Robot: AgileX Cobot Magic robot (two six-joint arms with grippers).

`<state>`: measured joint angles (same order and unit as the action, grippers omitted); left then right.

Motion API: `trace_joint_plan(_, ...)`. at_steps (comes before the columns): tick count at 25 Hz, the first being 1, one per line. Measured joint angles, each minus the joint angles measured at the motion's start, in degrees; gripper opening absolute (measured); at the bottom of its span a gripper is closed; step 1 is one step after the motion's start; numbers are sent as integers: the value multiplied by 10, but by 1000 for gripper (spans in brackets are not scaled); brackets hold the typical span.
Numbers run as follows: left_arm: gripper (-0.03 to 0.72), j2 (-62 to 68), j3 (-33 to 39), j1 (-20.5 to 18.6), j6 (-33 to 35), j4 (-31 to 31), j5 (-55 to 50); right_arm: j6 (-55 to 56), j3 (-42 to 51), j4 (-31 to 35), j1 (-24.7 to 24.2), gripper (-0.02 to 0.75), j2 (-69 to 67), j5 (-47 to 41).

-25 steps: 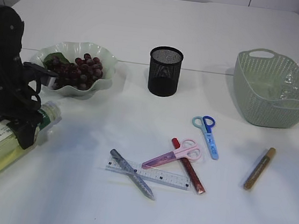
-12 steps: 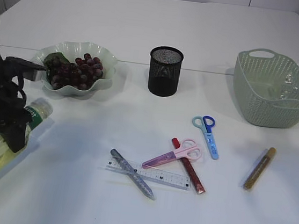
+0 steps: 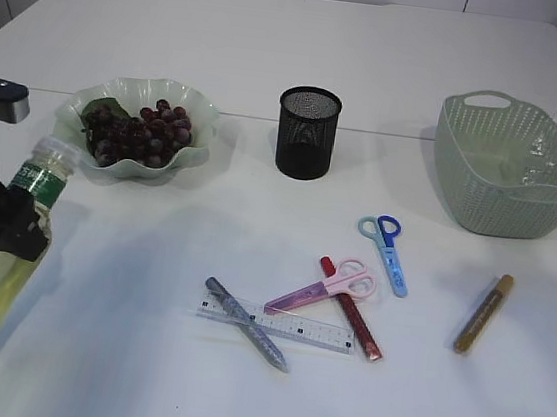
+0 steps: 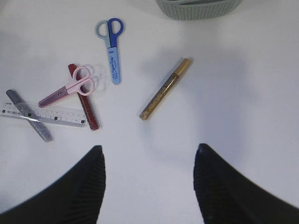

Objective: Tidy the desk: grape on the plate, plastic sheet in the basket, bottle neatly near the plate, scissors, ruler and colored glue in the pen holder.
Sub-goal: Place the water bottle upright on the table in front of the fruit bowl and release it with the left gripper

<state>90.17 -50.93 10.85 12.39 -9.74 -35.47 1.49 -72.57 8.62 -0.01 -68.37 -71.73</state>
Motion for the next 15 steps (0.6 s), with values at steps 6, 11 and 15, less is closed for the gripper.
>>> trace_joint_plan(6, 428, -64, 67, 0, 0, -14, 136, -1, 0, 0, 0, 453, 0, 0)
trace_joint_plan(11, 428, -90, 69, 0, 0, -20, 239, -2, 0, 0, 0, 453, 0, 0)
trace_joint_plan(15, 428, -91, 73, 0, 0, -21, 308, -2, 0, 0, 0, 453, 0, 0)
